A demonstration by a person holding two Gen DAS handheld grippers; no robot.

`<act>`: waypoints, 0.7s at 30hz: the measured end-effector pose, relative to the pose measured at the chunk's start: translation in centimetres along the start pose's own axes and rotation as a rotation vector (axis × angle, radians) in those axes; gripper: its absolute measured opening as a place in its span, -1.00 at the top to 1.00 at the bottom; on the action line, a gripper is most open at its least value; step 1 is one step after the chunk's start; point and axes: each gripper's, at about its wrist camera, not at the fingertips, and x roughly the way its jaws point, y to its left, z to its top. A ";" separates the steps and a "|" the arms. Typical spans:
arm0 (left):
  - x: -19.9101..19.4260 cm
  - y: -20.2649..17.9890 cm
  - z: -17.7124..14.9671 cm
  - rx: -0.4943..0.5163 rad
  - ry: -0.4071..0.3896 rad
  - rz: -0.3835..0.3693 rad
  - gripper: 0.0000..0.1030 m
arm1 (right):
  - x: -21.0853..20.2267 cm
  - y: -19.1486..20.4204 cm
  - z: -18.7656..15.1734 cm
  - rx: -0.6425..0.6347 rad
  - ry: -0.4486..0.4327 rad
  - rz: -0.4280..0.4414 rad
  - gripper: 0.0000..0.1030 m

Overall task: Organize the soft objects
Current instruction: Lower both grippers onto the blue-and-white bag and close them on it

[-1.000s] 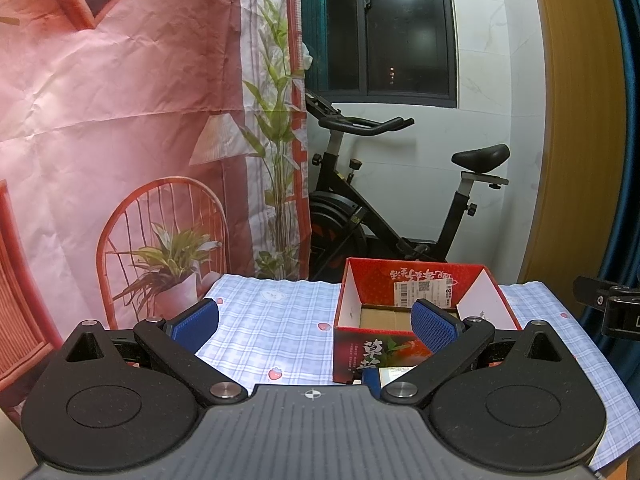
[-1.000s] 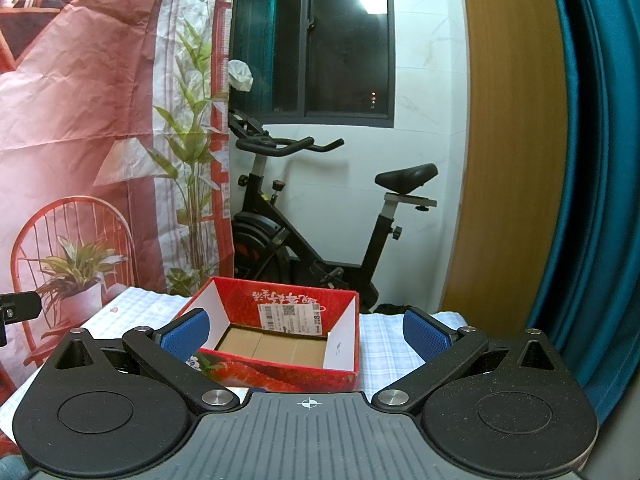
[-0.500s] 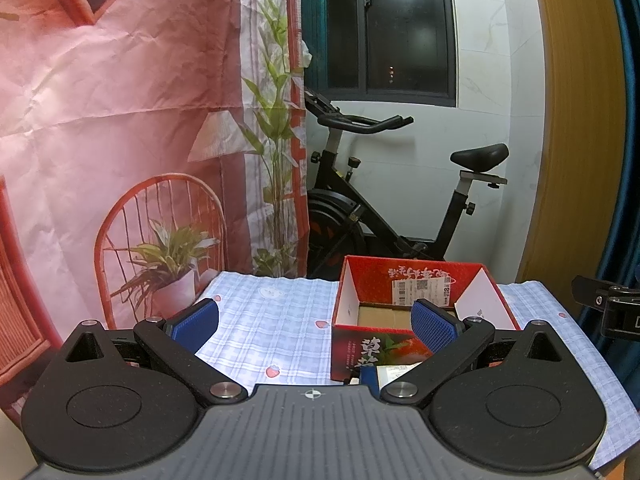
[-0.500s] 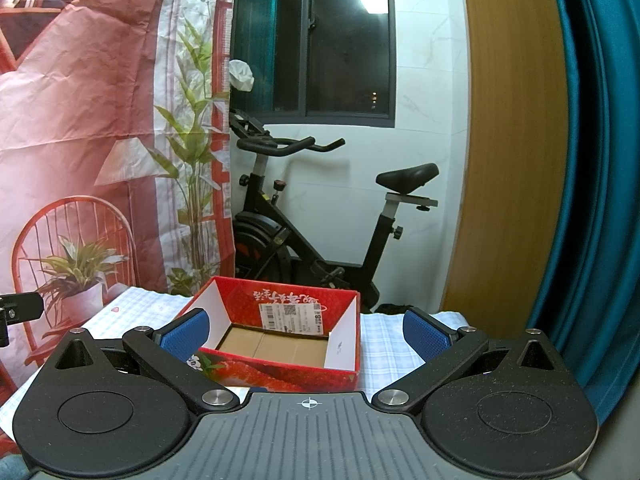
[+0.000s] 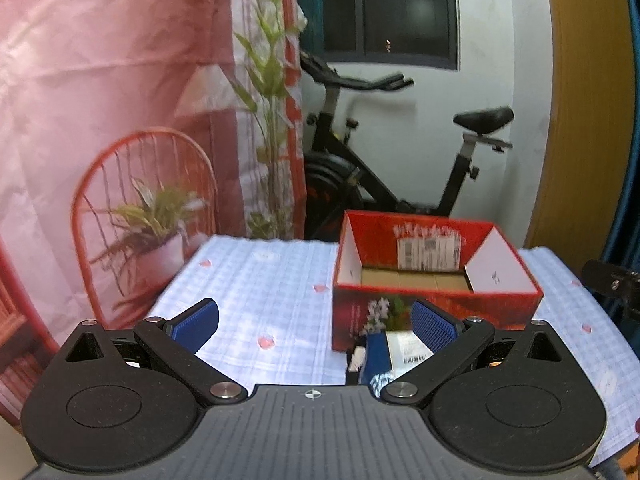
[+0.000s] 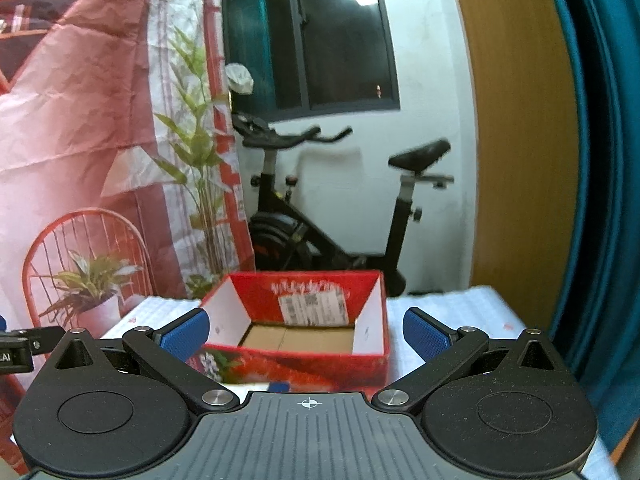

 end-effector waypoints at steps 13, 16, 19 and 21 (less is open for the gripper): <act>6.4 1.4 -2.5 -0.025 0.102 -0.063 -0.99 | 7.7 1.8 -6.0 -0.073 0.198 -0.013 -0.87; 7.6 1.4 -2.8 -0.021 0.122 -0.076 -0.94 | 9.1 2.2 -7.0 -0.097 0.227 0.012 -0.64; 8.9 1.2 -3.1 -0.017 0.151 -0.104 -0.79 | 10.2 2.3 -7.7 -0.116 0.263 0.046 -0.46; 9.6 0.8 -3.4 -0.016 0.176 -0.125 -0.67 | 10.6 2.2 -7.9 -0.118 0.285 0.071 -0.37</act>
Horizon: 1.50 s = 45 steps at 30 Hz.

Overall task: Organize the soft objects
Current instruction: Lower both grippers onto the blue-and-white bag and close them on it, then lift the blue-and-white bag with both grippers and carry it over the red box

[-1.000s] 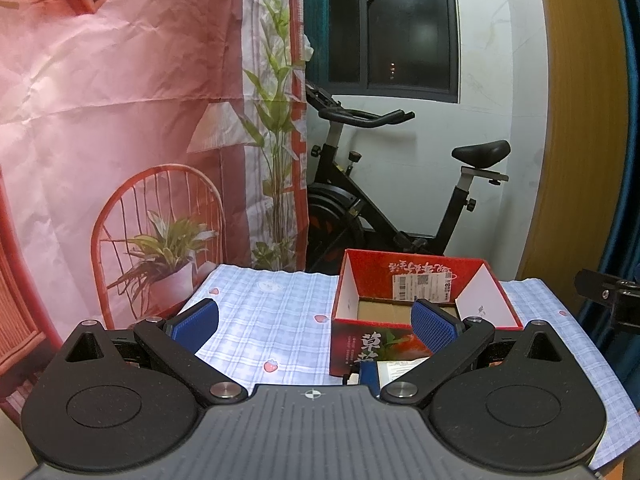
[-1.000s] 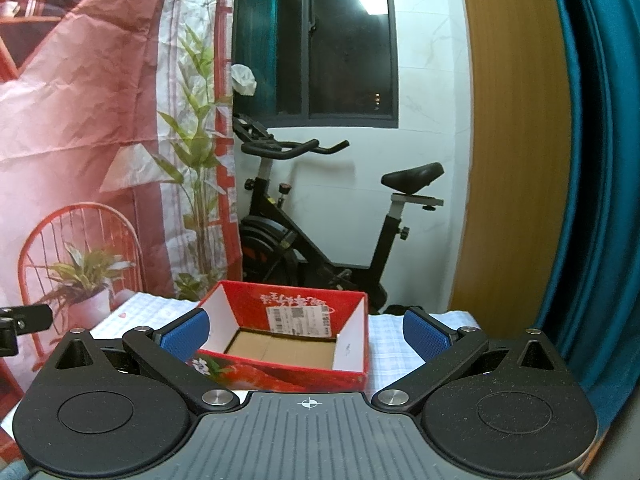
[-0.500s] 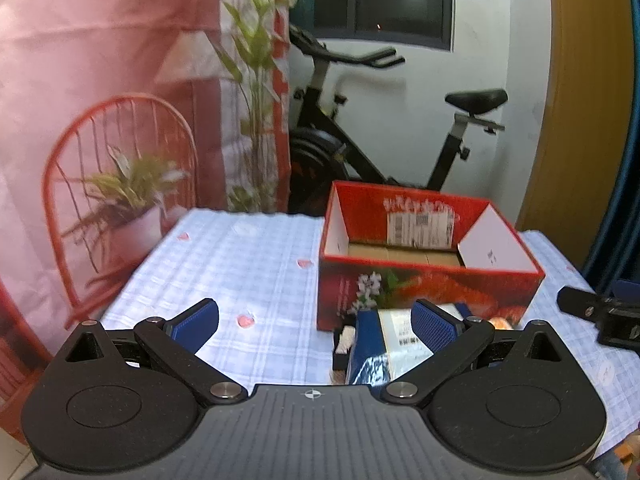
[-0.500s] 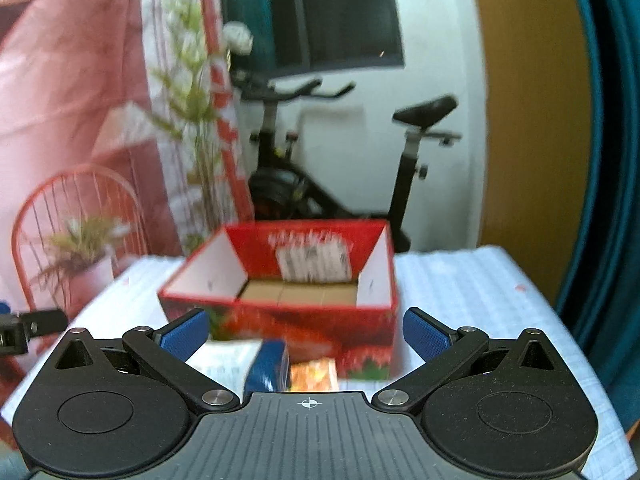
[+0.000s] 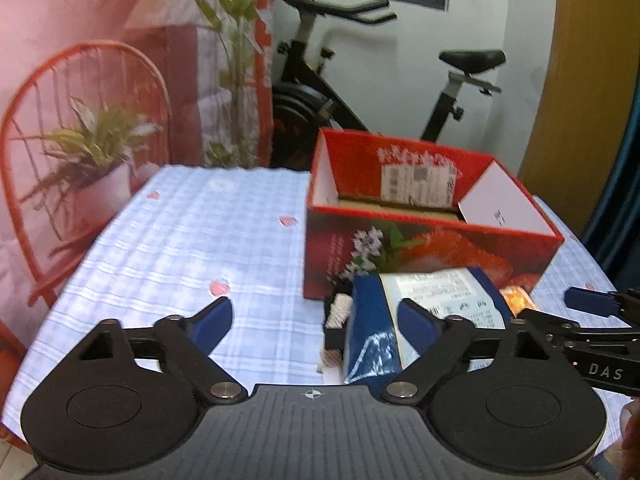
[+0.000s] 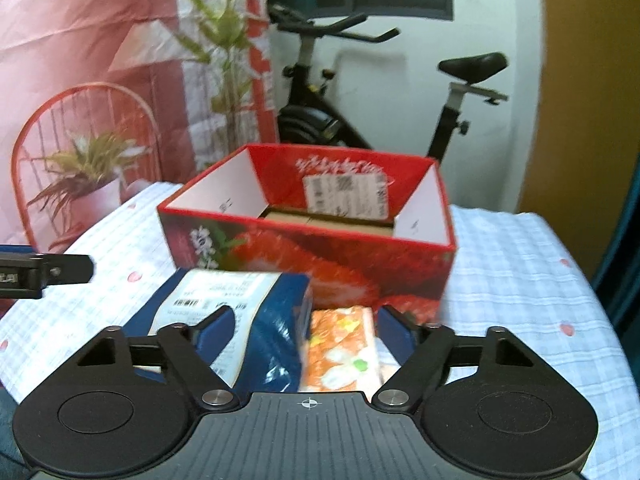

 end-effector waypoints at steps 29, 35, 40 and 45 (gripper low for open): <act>8.1 0.3 -1.1 -0.132 0.246 -0.327 -0.11 | 5.5 -0.4 -0.9 0.002 0.147 0.177 -0.03; 8.8 0.1 -0.8 -0.130 0.255 -0.343 -0.11 | 6.0 -0.5 -0.8 0.006 0.159 0.188 -0.06; 9.2 -0.1 -0.6 -0.120 0.261 -0.354 -0.14 | 6.2 -0.5 -0.8 0.009 0.166 0.194 -0.08; 9.7 -0.2 -0.4 -0.121 0.271 -0.375 -0.17 | 6.6 -0.7 -0.7 0.019 0.178 0.202 -0.15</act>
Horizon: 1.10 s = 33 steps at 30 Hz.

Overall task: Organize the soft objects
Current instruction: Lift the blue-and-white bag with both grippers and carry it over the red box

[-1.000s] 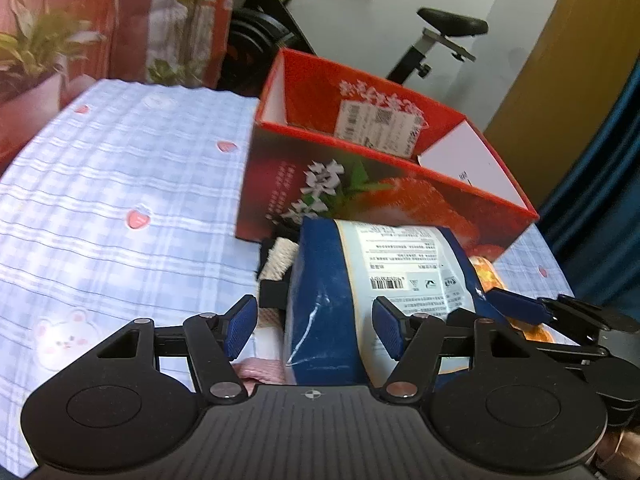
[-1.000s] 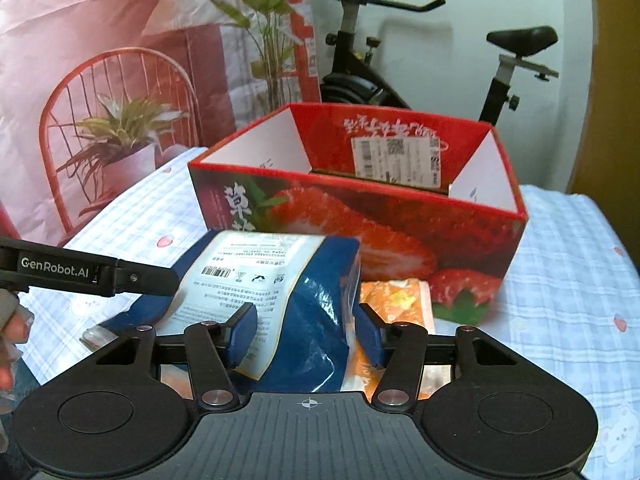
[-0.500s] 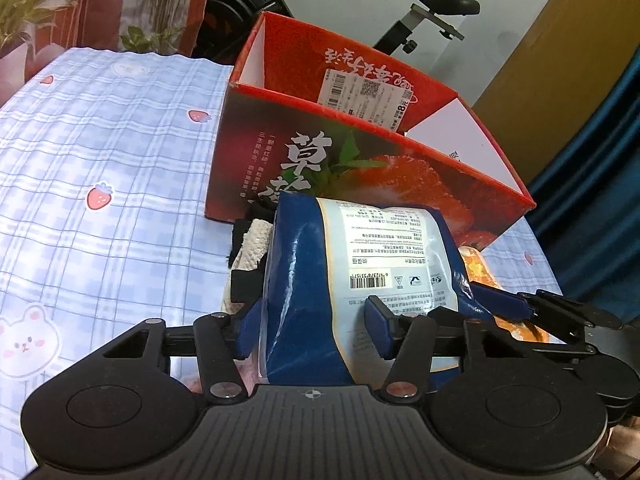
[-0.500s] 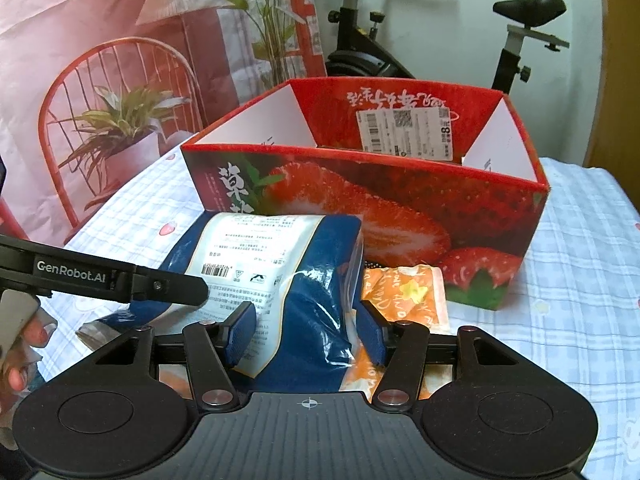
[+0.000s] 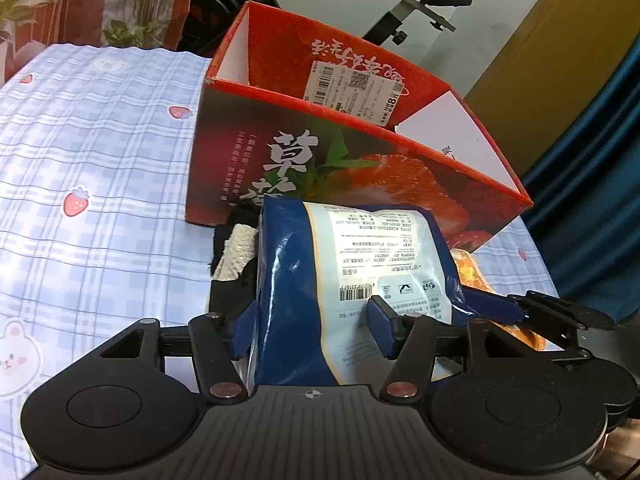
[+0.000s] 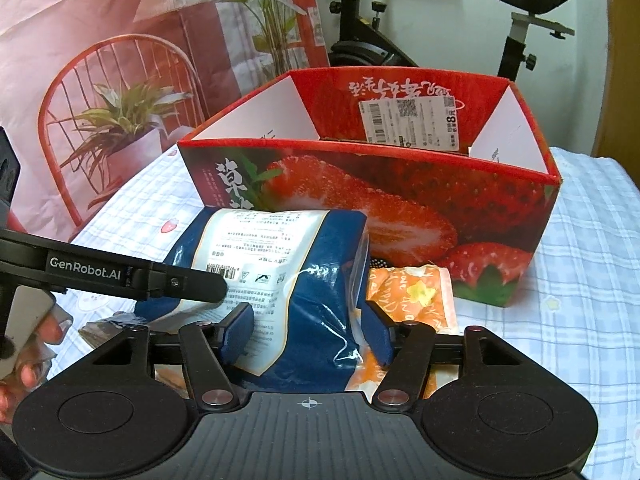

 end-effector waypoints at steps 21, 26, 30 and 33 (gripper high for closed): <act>-2.7 -1.6 1.0 0.064 -0.077 -0.077 -0.16 | -2.3 1.2 1.6 -0.036 -0.069 0.052 -0.12; -4.1 -2.0 1.4 0.092 -0.104 -0.087 -0.16 | -3.3 1.4 2.3 -0.050 -0.095 0.057 -0.12; -5.3 -2.3 1.9 0.108 -0.131 -0.103 -0.16 | -4.2 1.7 2.9 -0.070 -0.121 0.064 -0.12; -6.1 -2.7 2.3 0.128 -0.150 -0.108 -0.16 | -5.0 1.9 3.7 -0.088 -0.143 0.070 -0.12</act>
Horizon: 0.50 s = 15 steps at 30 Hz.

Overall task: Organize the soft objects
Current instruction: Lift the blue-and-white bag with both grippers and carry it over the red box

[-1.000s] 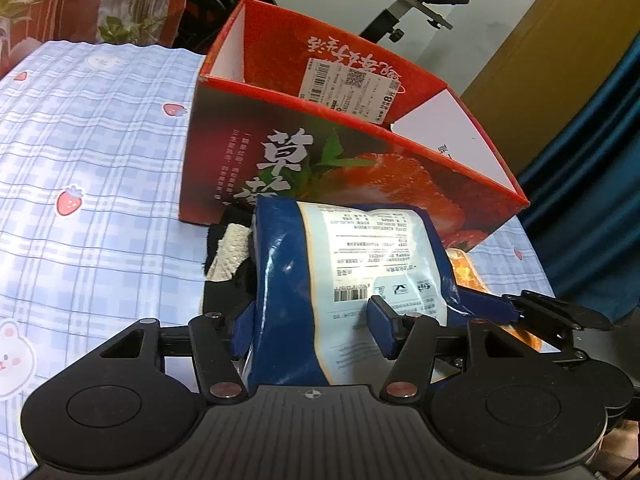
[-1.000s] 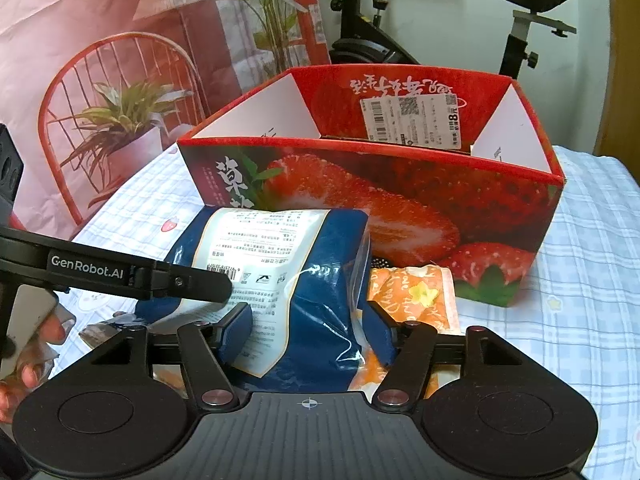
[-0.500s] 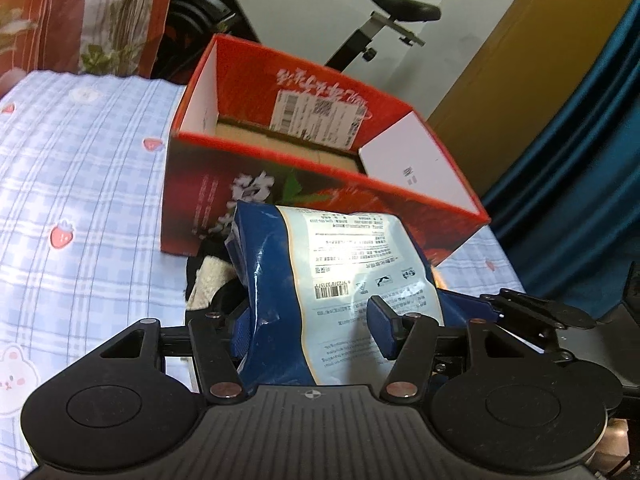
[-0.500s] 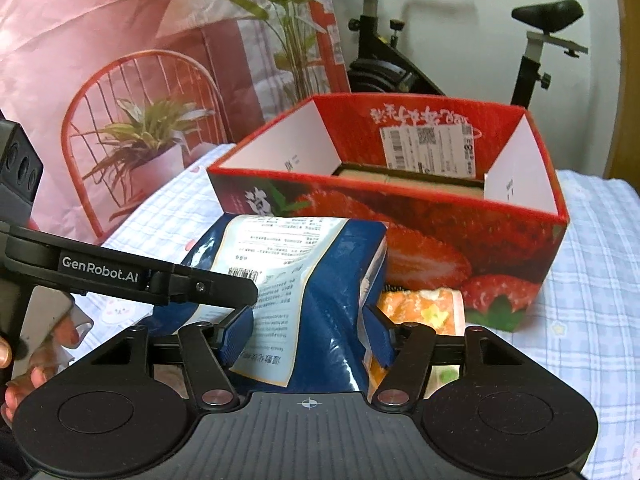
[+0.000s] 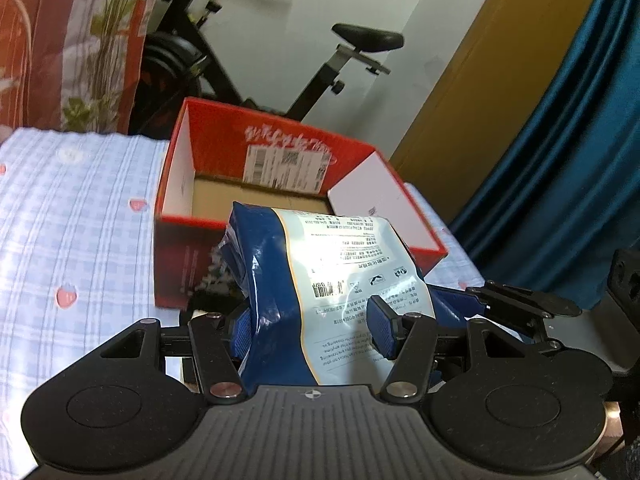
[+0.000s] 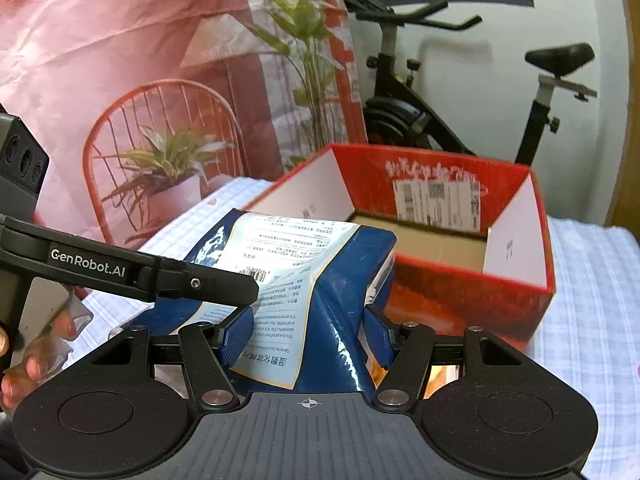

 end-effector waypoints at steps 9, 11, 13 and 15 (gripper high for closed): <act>0.4 -0.3 2.6 0.041 -0.018 -0.009 -0.16 | -0.6 -1.0 3.3 -0.029 -0.034 0.040 -0.12; 0.8 -0.2 3.4 0.048 -0.019 -0.012 -0.16 | -0.5 -1.5 4.3 -0.038 -0.037 0.048 -0.12; 1.3 -0.2 4.3 0.053 -0.021 -0.016 -0.16 | -0.4 -2.0 5.2 -0.056 -0.037 0.051 -0.12; 2.1 -0.2 5.5 0.061 -0.026 -0.021 -0.16 | -0.1 -2.4 6.2 -0.083 -0.032 0.050 -0.12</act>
